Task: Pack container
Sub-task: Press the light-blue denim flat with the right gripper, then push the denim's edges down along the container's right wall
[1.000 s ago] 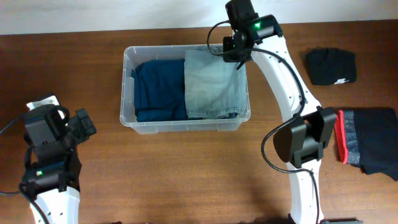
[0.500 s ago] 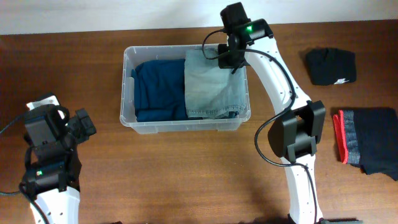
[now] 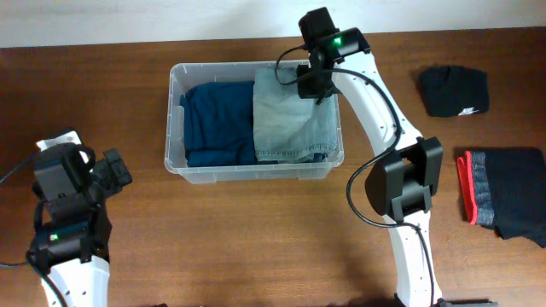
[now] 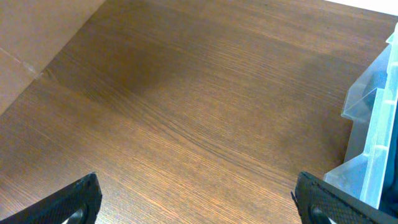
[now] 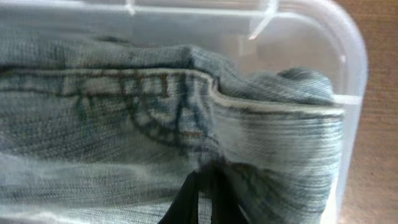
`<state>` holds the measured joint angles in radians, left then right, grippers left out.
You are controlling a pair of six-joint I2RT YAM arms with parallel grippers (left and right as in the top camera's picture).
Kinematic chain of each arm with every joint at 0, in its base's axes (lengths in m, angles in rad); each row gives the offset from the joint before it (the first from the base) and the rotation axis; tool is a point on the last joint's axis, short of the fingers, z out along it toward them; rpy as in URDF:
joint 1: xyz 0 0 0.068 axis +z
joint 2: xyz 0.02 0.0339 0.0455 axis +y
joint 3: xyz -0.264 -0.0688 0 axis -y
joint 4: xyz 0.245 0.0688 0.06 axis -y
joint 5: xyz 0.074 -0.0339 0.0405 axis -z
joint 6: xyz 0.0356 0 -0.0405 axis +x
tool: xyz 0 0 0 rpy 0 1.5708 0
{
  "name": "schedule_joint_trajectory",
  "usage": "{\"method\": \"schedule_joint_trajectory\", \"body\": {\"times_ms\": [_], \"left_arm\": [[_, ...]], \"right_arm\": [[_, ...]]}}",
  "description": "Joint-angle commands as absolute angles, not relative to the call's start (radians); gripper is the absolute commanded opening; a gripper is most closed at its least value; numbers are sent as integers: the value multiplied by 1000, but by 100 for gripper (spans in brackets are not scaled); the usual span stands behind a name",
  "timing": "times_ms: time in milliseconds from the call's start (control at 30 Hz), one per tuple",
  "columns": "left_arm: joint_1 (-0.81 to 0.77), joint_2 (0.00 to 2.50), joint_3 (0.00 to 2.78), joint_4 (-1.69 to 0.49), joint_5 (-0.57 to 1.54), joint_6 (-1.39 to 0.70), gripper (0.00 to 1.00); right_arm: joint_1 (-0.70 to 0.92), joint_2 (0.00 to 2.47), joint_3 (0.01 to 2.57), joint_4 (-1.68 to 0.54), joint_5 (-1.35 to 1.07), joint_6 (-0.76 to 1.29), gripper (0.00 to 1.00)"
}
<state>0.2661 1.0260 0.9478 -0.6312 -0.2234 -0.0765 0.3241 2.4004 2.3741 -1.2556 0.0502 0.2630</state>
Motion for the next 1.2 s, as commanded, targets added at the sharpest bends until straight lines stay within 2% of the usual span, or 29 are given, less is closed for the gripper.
{"method": "schedule_joint_trajectory", "body": {"times_ms": [0, 300, 533, 767, 1167], "left_arm": [[271, 1027, 945, -629, -216, -90, 99], [271, 1027, 945, -629, -216, -90, 100], [271, 1027, 945, -629, -216, -90, 99], [271, 1027, 945, -629, -216, -90, 99], [271, 1027, 945, -629, -216, -90, 99]], "right_arm": [[334, 2399, 2391, -1339, 111, 240, 4], [334, 2248, 2575, -1514, 127, 240, 4], [334, 2218, 2581, -1699, 49, 239, 4], [335, 2217, 2493, -1699, -47, 236, 4], [336, 2217, 2147, -1664, -71, 236, 4]]}}
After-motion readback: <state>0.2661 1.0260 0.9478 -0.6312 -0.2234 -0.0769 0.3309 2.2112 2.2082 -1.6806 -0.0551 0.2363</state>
